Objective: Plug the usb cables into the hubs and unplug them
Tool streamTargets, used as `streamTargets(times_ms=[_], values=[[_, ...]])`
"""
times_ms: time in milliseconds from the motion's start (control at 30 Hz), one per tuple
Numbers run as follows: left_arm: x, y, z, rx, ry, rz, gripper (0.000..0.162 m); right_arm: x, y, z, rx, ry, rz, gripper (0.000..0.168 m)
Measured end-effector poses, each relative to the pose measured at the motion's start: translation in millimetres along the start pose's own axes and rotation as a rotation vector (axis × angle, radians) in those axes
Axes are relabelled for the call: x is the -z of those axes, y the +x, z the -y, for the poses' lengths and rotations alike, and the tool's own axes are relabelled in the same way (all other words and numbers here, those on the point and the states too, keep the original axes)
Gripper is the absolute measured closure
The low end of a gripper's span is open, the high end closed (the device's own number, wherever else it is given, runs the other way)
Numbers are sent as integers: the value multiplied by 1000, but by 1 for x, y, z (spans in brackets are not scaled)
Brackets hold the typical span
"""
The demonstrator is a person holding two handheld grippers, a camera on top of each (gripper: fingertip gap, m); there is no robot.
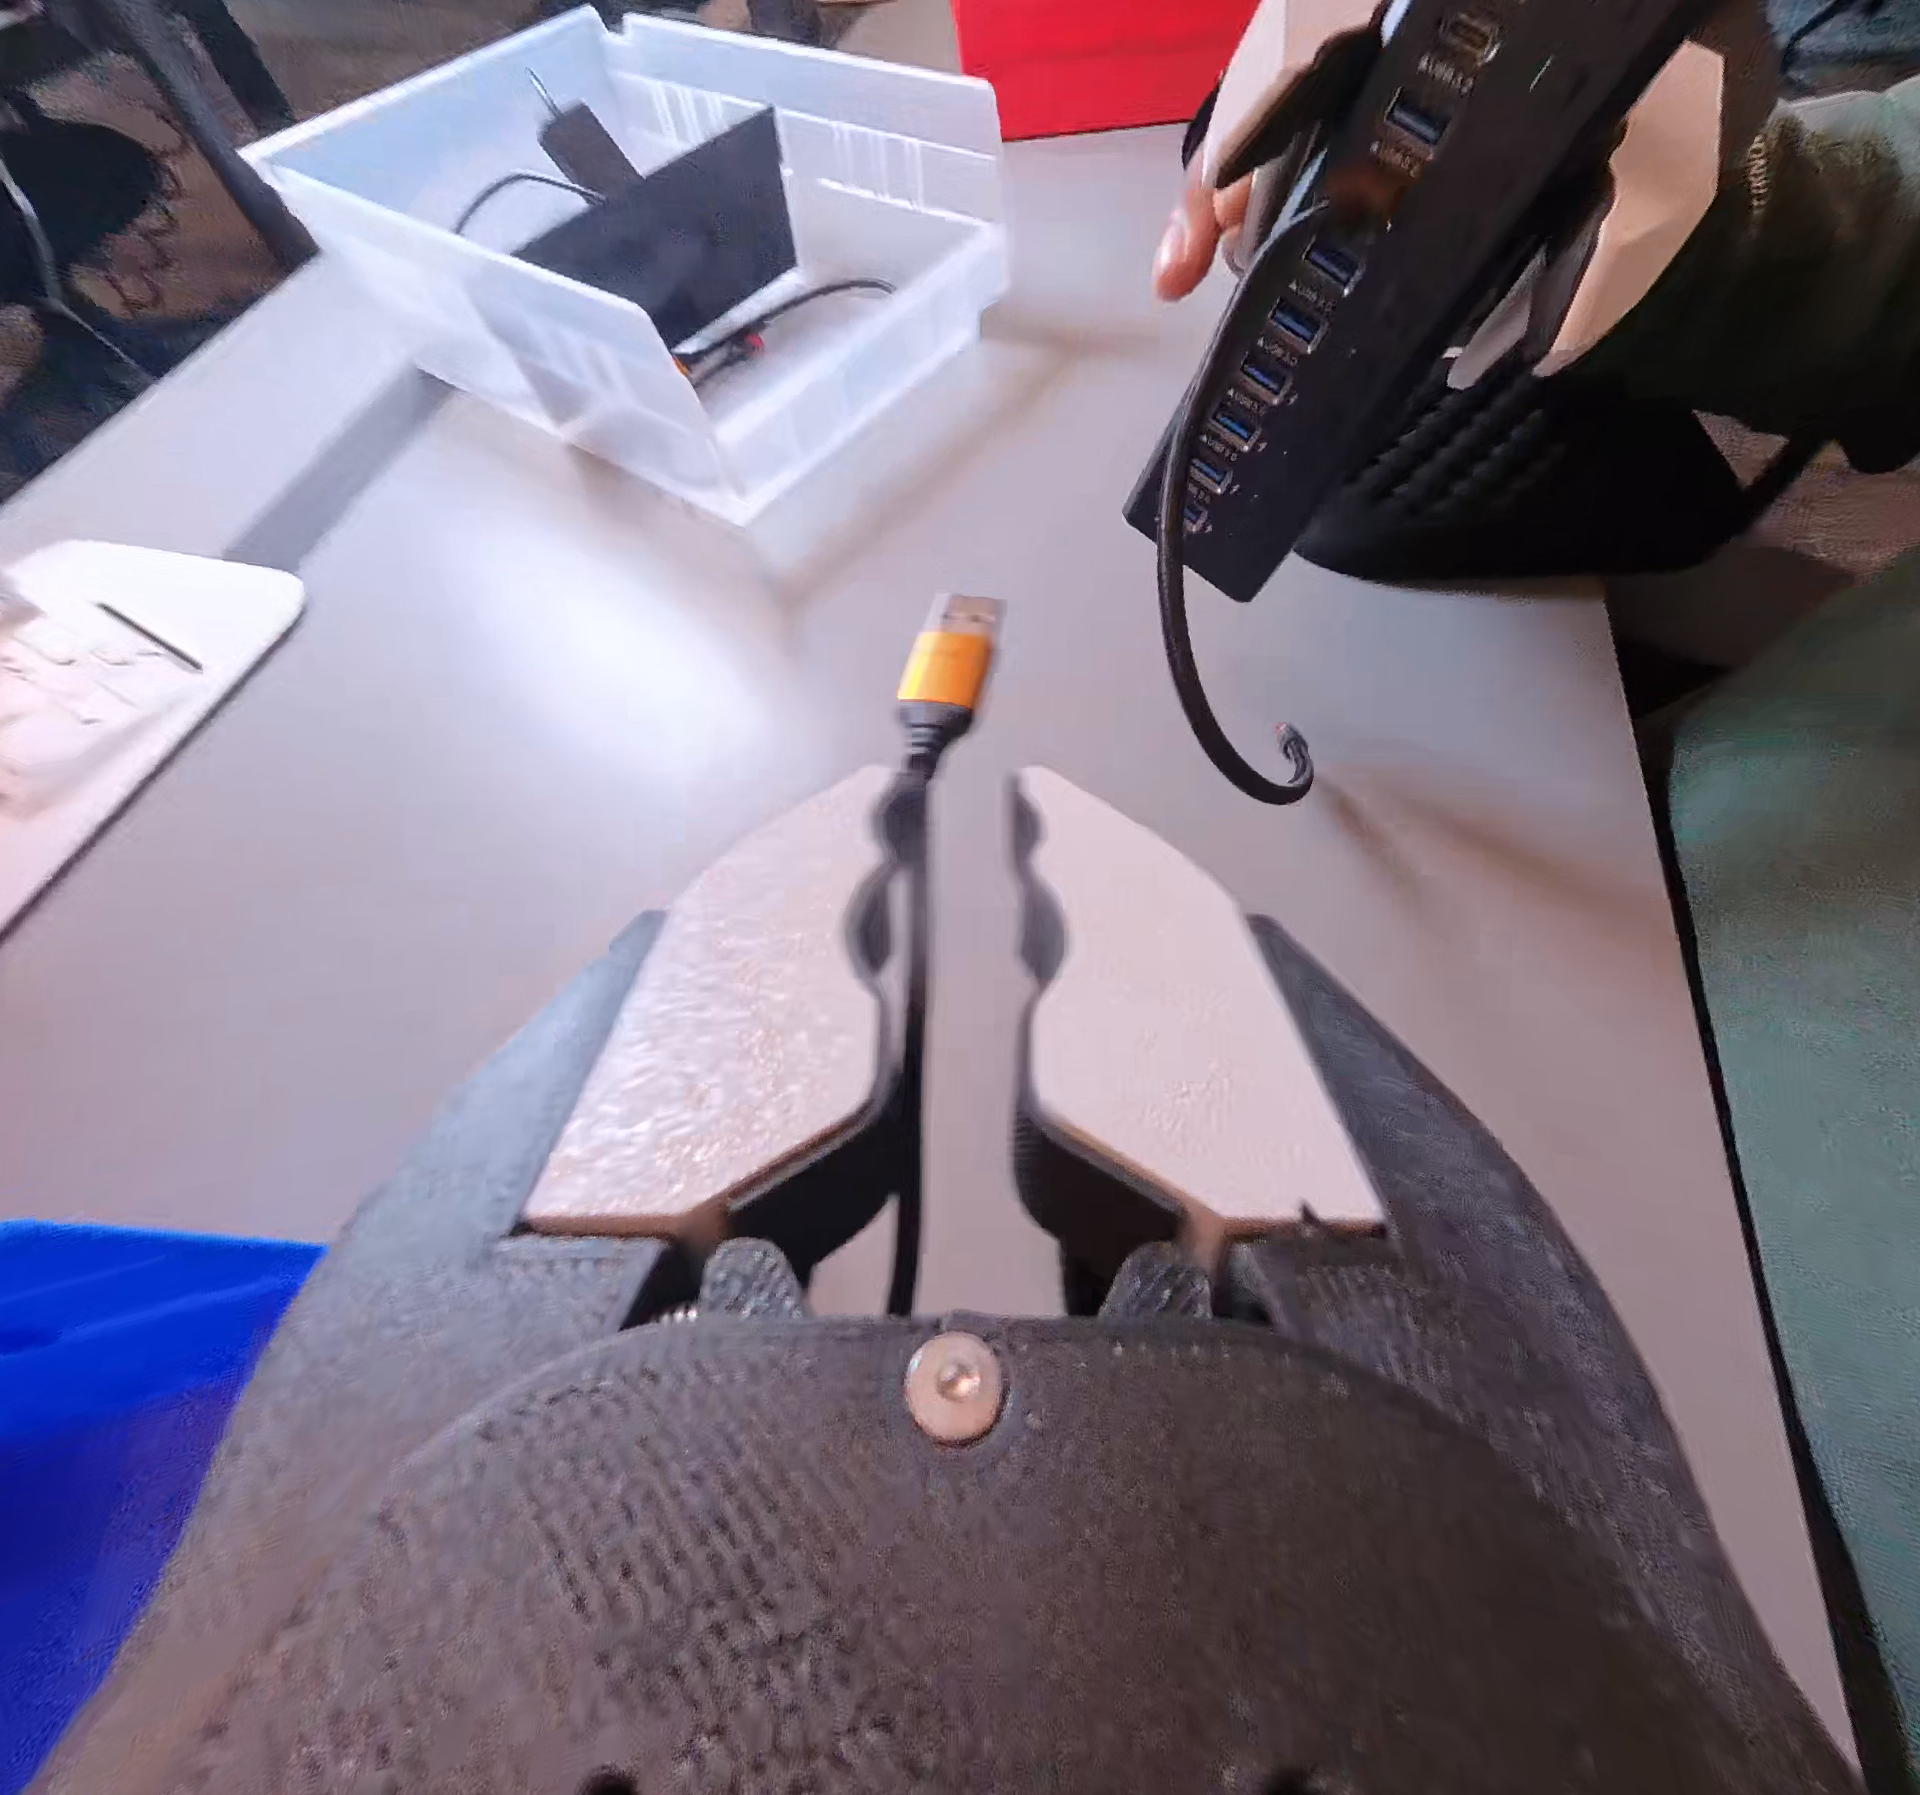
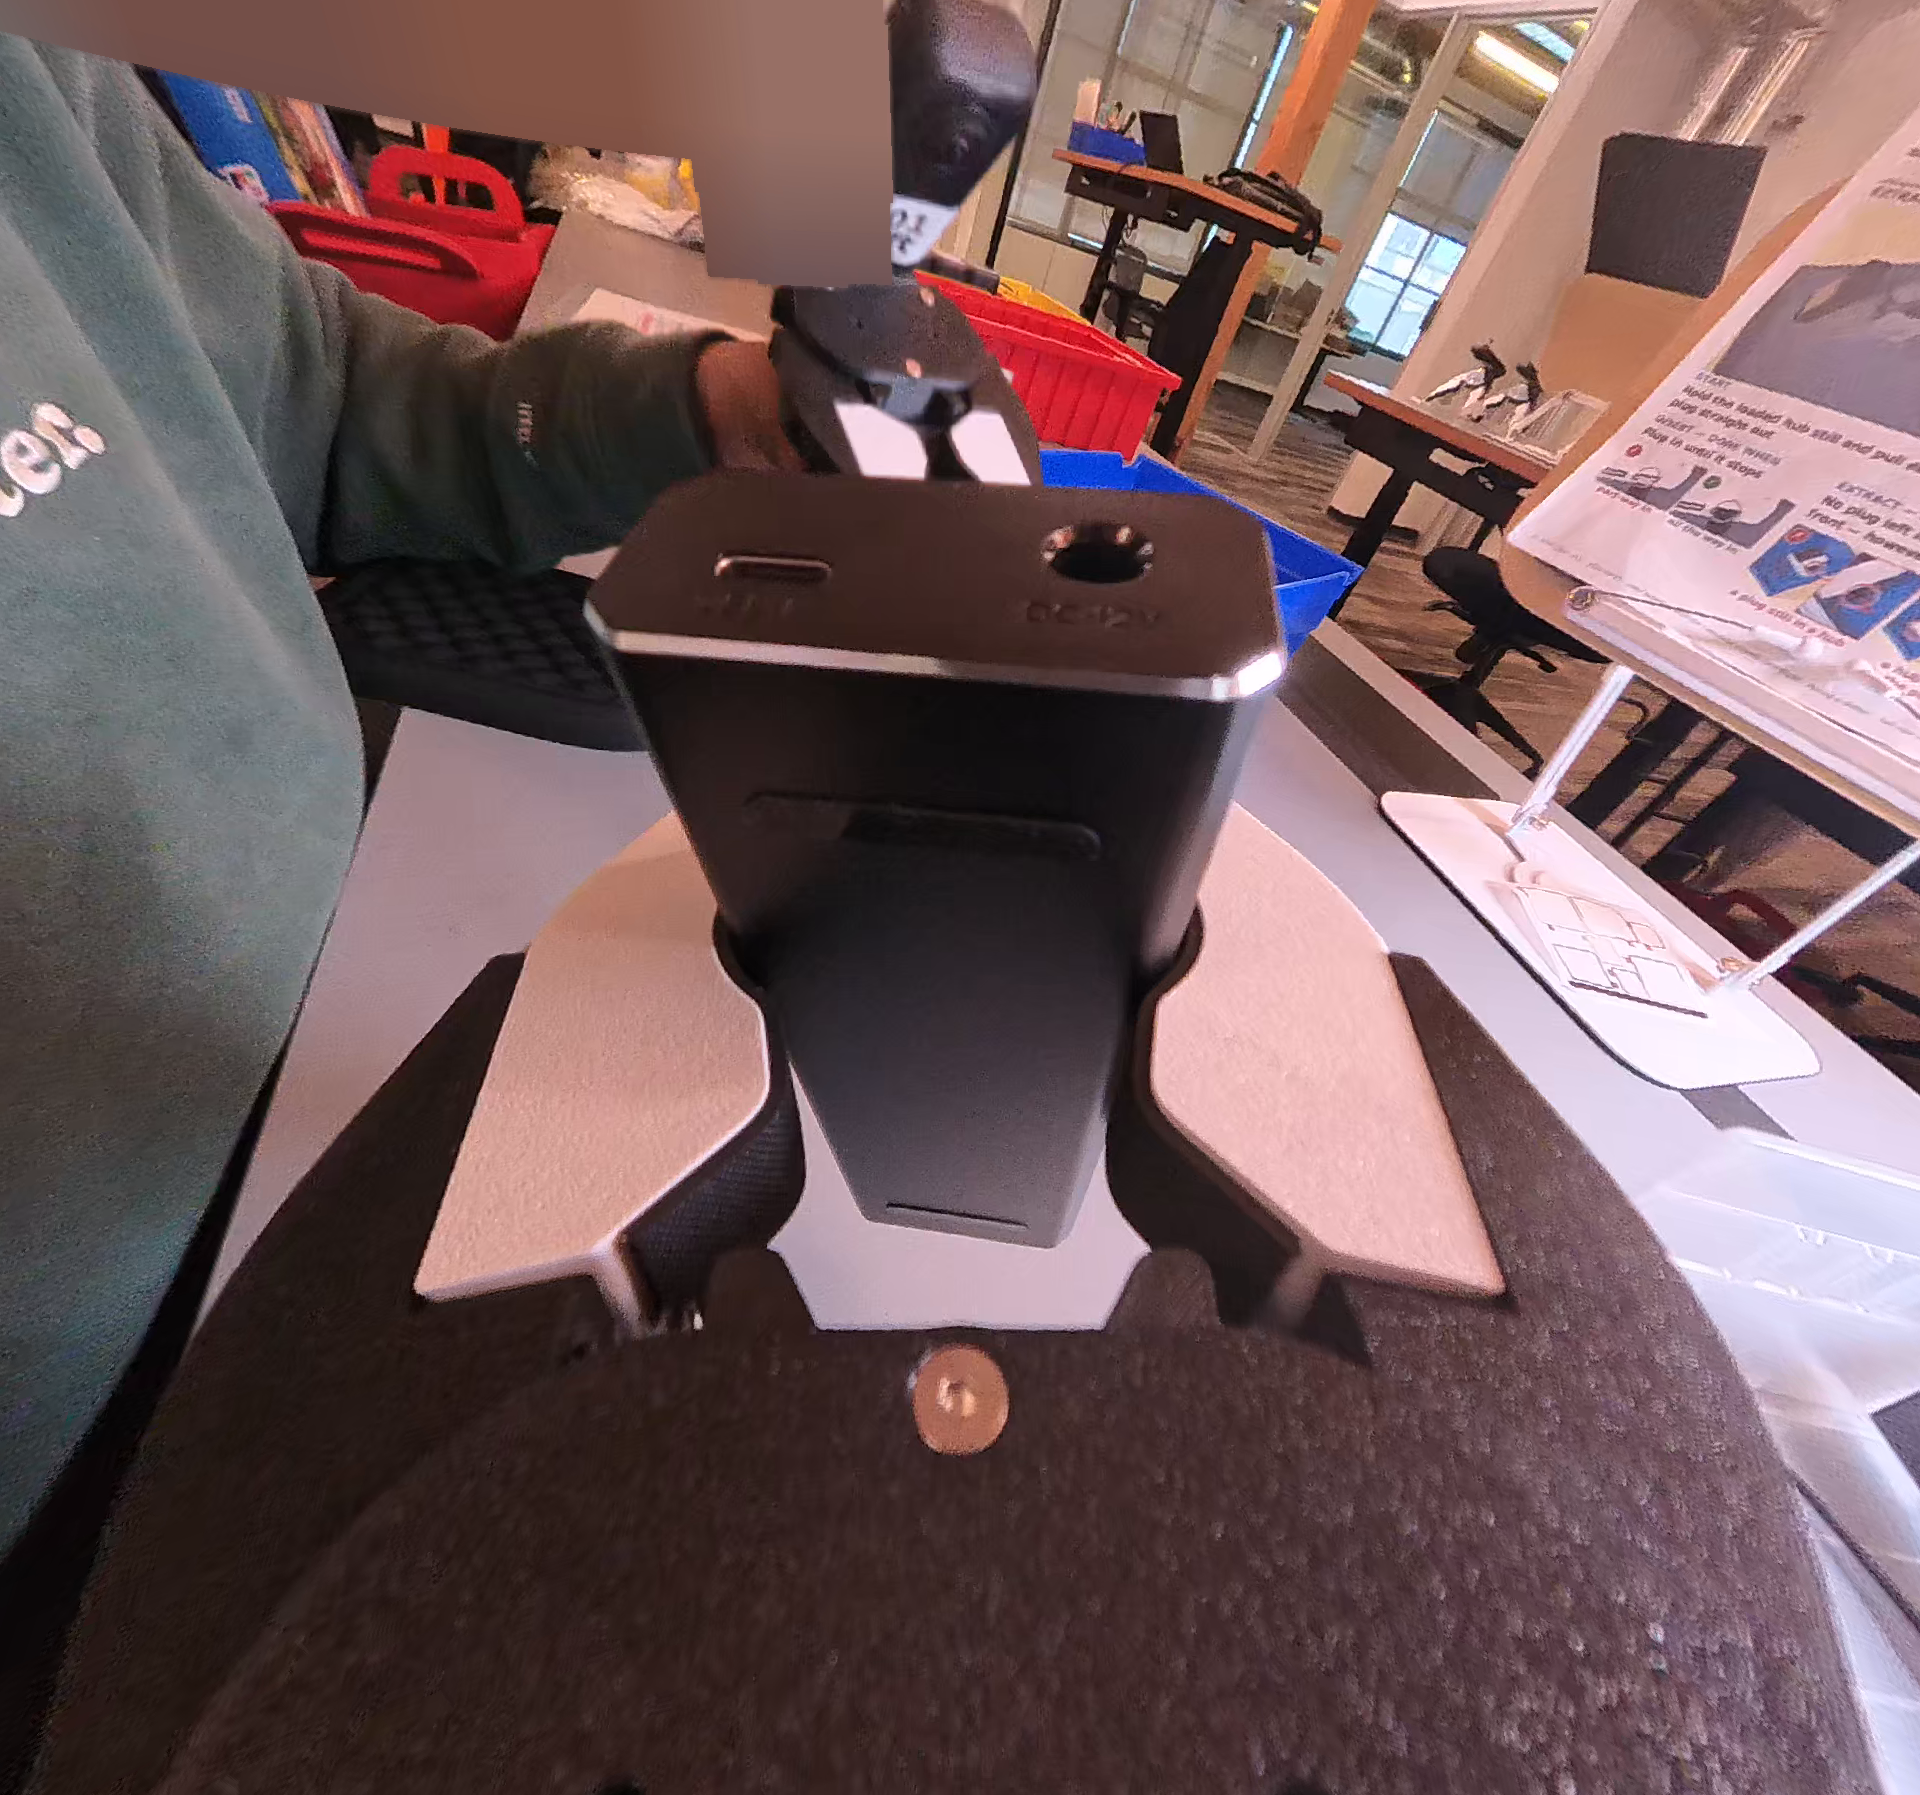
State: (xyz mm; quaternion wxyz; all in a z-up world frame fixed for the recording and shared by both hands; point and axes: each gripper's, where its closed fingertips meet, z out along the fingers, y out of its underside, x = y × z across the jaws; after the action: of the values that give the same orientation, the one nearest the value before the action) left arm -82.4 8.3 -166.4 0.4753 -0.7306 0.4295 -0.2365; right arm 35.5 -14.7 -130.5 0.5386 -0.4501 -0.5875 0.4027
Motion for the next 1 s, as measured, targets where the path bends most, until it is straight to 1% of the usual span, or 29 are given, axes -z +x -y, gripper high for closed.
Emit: streamTargets(times_ms=[33, 67, 133, 167, 233, 267, 333, 433, 500, 533, 600, 633, 733, 833, 1000], values=[[-3, 4, 2, 16, 6, -25, 126, 2, 0, 1, -8, 0, 3, 96], [-4, 7, 8, 34, 32, -49, 119, 3, 1, 1, -10, 1, 0, 96], [2, 17, 32, 24, 131, -103, 118, 1, 0, -2, -3, -21, 11, 96], [3, 22, 41, -1, 153, -113, 118, -2, -2, -5, 4, -40, 27, 96], [-1, 39, 47, -95, 110, -156, 116, -10, -8, -10, 26, -78, 69, 96], [-4, 46, 50, -141, 87, -169, 116, -16, -11, -12, 43, -89, 85, 96], [-12, 61, 55, -234, 42, -208, 124, -28, -18, -14, 75, -106, 119, 96], [-36, 72, 42, -372, -94, -212, 130, -43, -27, -14, 117, -111, 159, 96], [-46, 76, 39, -417, -116, -208, 145, -48, -30, -14, 140, -118, 165, 96], [-48, 74, 38, -434, -131, -195, 148, -49, -31, -15, 143, -129, 164, 96], [-49, 73, 35, -440, -156, -187, 150, -48, -30, -18, 145, -141, 164, 96], [-49, 72, 33, -456, -174, -178, 154, -47, -31, -19, 131, -138, 169, 96], [-46, 74, 33, -445, -182, -178, 155, -46, -33, -17, 97, -113, 173, 96], [-41, 76, 38, -450, -140, -153, 155, -45, -33, -11, 85, -74, 165, 96], [-31, 80, 41, -379, -86, -178, 157, -47, -38, -5, 92, -52, 171, 96]])
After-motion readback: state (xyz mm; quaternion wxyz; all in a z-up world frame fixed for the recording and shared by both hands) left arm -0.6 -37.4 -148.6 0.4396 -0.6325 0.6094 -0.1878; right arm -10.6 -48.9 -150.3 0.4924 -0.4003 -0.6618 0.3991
